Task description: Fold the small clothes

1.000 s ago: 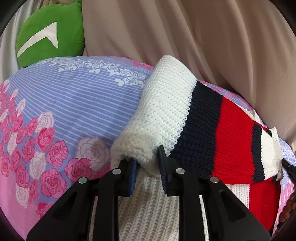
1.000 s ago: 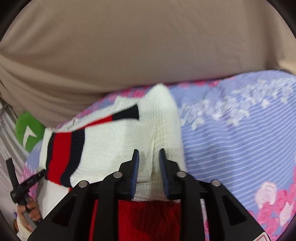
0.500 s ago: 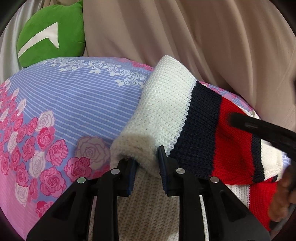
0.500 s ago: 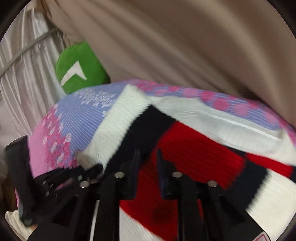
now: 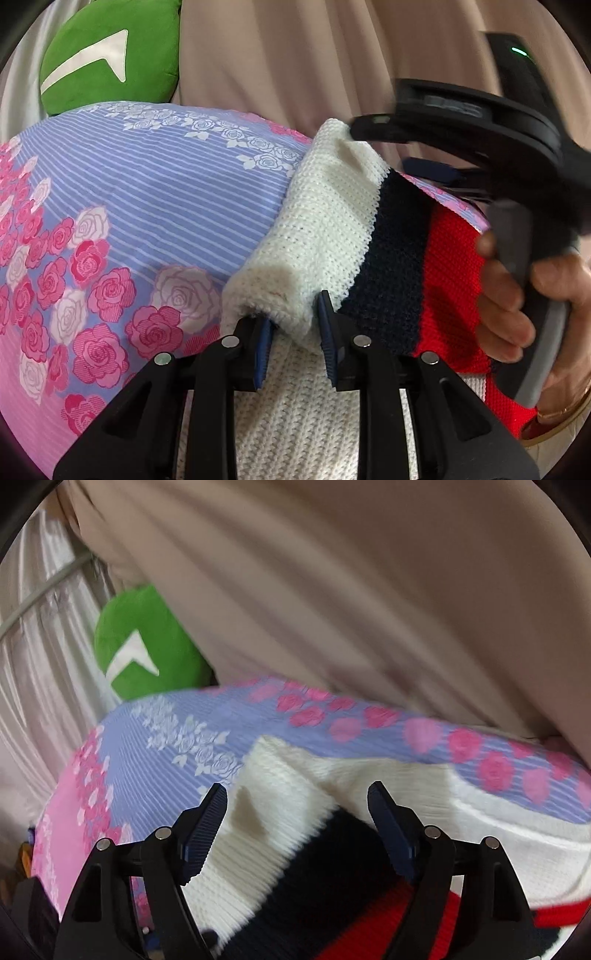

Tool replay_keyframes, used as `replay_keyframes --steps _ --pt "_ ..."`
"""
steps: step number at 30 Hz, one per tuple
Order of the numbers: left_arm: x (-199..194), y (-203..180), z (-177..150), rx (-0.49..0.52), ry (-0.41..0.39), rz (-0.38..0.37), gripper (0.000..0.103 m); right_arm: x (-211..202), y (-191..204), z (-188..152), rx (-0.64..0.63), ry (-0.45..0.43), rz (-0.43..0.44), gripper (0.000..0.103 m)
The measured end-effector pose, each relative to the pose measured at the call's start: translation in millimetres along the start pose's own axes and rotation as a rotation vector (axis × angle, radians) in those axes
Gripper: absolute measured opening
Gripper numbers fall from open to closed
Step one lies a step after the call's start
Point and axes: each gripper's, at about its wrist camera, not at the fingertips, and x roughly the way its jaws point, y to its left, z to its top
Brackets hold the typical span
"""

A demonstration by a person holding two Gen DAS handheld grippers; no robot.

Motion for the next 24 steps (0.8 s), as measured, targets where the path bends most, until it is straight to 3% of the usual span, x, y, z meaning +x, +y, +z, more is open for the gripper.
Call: replay_keyframes --steps 1,2,3,4,8,9,12,14,16,18,20,22,24 --pt "0 0 0 -0.001 0.000 -0.002 0.024 11 4 2 -0.016 0.031 -0.016 0.072" --pt "0 0 0 -0.001 0.000 -0.003 0.023 21 8 3 -0.036 0.054 -0.030 0.044" --pt "-1 0 -1 0.002 0.000 -0.003 0.023 28 11 5 -0.046 0.076 -0.028 0.024" --pt "-1 0 -2 0.006 0.000 0.000 0.022 32 13 9 -0.042 0.081 -0.013 0.013" --pt "-1 -3 -2 0.019 -0.003 0.012 0.022 21 23 29 -0.077 -0.013 -0.095 0.006" --pt "-1 -5 -3 0.023 -0.003 0.016 0.022 24 22 31 -0.076 -0.022 -0.136 0.006" --pt "-1 -11 -5 0.039 -0.004 0.030 0.022 58 14 26 -0.079 0.064 -0.206 0.005" --pt "-2 -13 -6 0.042 -0.003 0.026 0.022 45 14 26 -0.063 0.016 -0.192 0.006" --pt "-3 -12 -6 0.038 -0.002 0.016 0.022 3 4 25 0.010 -0.070 -0.117 0.007" --pt "-3 -10 -5 0.032 -0.001 0.006 0.023 -49 -13 13 0.064 -0.150 -0.066 0.018" --pt "-3 -8 -4 0.030 -0.001 0.002 0.023 -105 -40 -16 0.098 -0.198 -0.081 0.051" --pt "-4 -7 -4 0.029 -0.001 0.001 0.023 -154 -74 -60 0.119 -0.221 -0.156 0.060" --pt "-3 -5 -3 0.024 -0.001 -0.001 0.023 -191 -113 -107 0.184 -0.225 -0.197 0.061"
